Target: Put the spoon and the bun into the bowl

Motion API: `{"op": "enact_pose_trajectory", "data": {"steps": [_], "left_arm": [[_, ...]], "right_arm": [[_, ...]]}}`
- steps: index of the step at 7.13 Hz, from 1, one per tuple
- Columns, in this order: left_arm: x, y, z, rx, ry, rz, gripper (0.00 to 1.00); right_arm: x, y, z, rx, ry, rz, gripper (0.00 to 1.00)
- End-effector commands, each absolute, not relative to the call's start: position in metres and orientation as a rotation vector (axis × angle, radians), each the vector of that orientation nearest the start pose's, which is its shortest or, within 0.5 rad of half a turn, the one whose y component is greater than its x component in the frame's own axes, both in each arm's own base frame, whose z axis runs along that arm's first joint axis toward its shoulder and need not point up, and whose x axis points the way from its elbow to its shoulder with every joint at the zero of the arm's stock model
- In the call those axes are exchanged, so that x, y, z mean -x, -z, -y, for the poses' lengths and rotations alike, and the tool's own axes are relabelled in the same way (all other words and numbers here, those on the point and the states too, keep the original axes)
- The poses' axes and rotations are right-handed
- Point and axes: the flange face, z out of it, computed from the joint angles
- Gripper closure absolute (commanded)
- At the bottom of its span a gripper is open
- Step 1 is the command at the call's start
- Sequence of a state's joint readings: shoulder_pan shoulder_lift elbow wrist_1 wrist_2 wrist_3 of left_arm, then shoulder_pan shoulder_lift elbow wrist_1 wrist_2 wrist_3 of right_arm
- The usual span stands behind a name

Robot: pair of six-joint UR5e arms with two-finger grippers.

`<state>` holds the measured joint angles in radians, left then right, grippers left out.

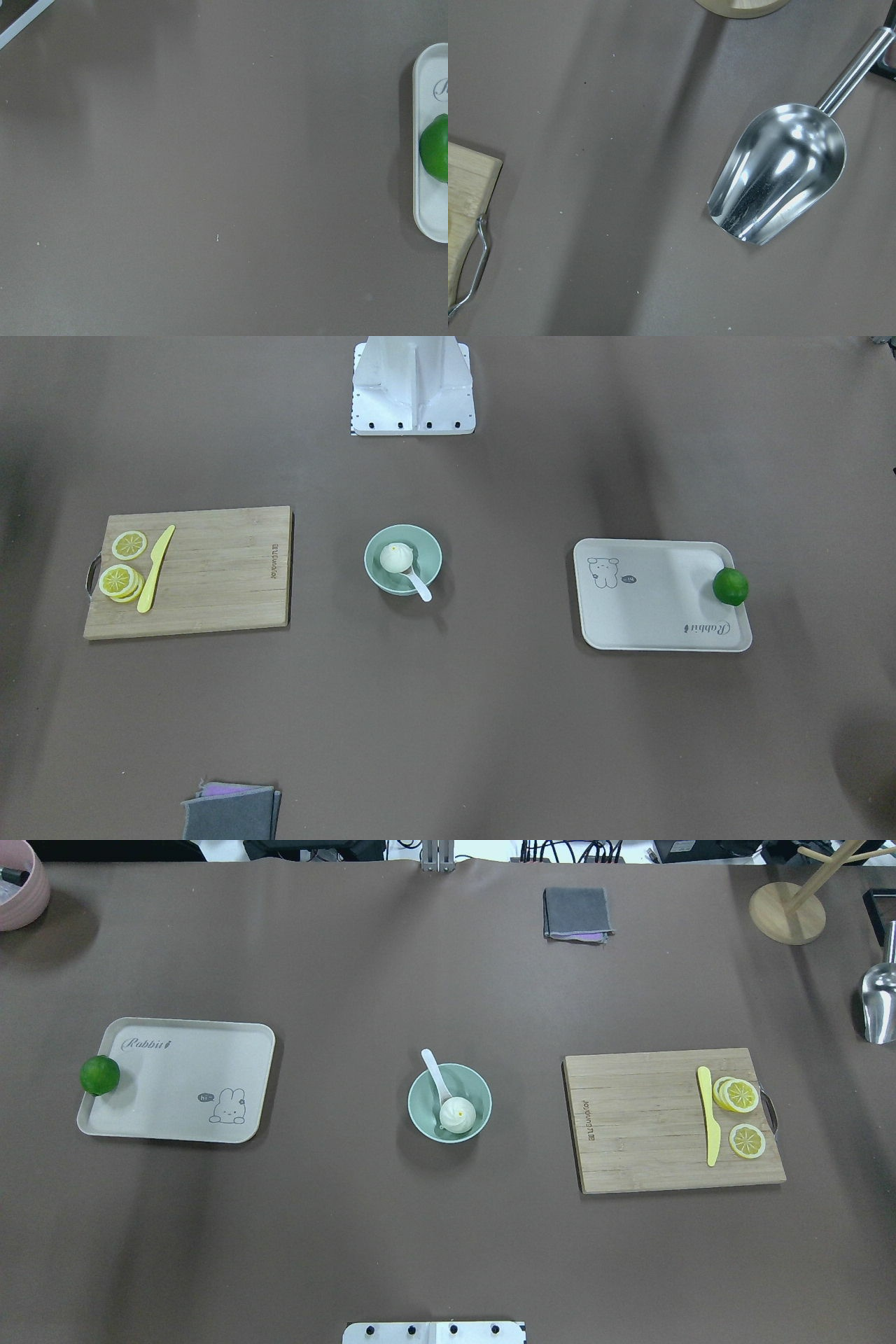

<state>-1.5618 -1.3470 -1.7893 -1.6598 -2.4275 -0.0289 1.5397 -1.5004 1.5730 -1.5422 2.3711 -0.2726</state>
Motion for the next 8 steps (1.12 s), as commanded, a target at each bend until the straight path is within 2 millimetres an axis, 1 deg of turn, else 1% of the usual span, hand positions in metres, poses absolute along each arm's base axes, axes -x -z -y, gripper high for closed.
{"op": "enact_pose_trajectory", "data": {"steps": [1, 5, 8], "left_arm": [[0.0550, -0.6361, 0.3997, -0.060, -0.015, -0.857, 0.01], [0.0549, -0.6360, 0.3997, -0.060, -0.015, -0.858, 0.01], [0.0549, -0.6368, 0.3996, -0.059, -0.014, -0.858, 0.01]], "right_arm": [[-0.0469, -0.6177, 0.5264, -0.193, 0.328, 0.780, 0.00], [-0.0511, -0.6165, 0.5229, -0.199, 0.323, 0.777, 0.00], [-0.0503, -0.6181, 0.5194, -0.196, 0.320, 0.790, 0.00]]}}
